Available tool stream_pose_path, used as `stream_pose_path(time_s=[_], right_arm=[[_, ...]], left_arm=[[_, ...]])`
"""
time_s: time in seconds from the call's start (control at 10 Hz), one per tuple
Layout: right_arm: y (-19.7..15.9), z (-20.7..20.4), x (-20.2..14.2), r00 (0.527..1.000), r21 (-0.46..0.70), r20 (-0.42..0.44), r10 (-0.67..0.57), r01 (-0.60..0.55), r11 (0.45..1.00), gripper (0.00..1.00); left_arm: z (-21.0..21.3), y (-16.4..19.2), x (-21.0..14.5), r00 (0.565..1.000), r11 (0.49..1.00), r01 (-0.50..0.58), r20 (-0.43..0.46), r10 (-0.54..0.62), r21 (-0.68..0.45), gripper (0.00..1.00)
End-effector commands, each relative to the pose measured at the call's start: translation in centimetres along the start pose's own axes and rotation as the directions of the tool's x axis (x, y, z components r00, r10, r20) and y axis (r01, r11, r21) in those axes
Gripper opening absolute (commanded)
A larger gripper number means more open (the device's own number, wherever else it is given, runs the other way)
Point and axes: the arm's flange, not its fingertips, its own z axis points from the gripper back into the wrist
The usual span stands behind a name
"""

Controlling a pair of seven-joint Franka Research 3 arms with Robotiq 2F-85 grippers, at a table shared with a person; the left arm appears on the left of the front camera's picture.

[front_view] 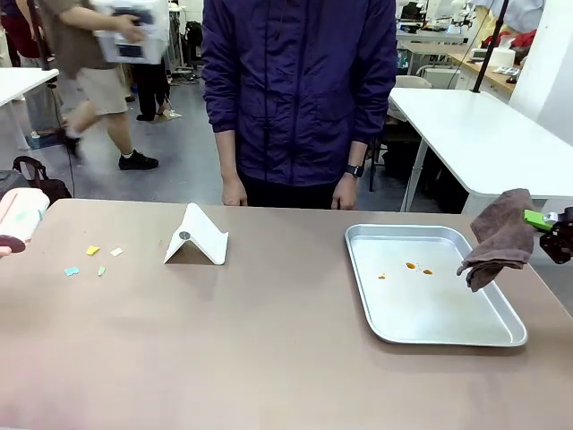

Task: Clean the surface of the table.
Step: If a person points to the right, clean the right side of the table with your right hand, and if they point to the left, clean the left side with your left hand.

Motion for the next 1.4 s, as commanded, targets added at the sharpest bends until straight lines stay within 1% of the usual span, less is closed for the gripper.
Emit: stream_pose_path(time_s=[0.0, 1.3], right_arm=[[0.11, -0.18, 0.17, 1.0, 0.017, 0.012, 0.022, -0.022, 1.0, 0.0], [0.11, -0.18, 0.17, 1.0, 0.017, 0.012, 0.022, -0.022, 1.0, 0.0]], left_arm=[[0.1, -0.61, 0.03, 1.0, 1.0, -0.013, -0.002, 0.013, 0.003, 0.0], [0.1, -0.61, 0.03, 1.0, 1.0, -0.013, -0.002, 0.013, 0.003, 0.0]])
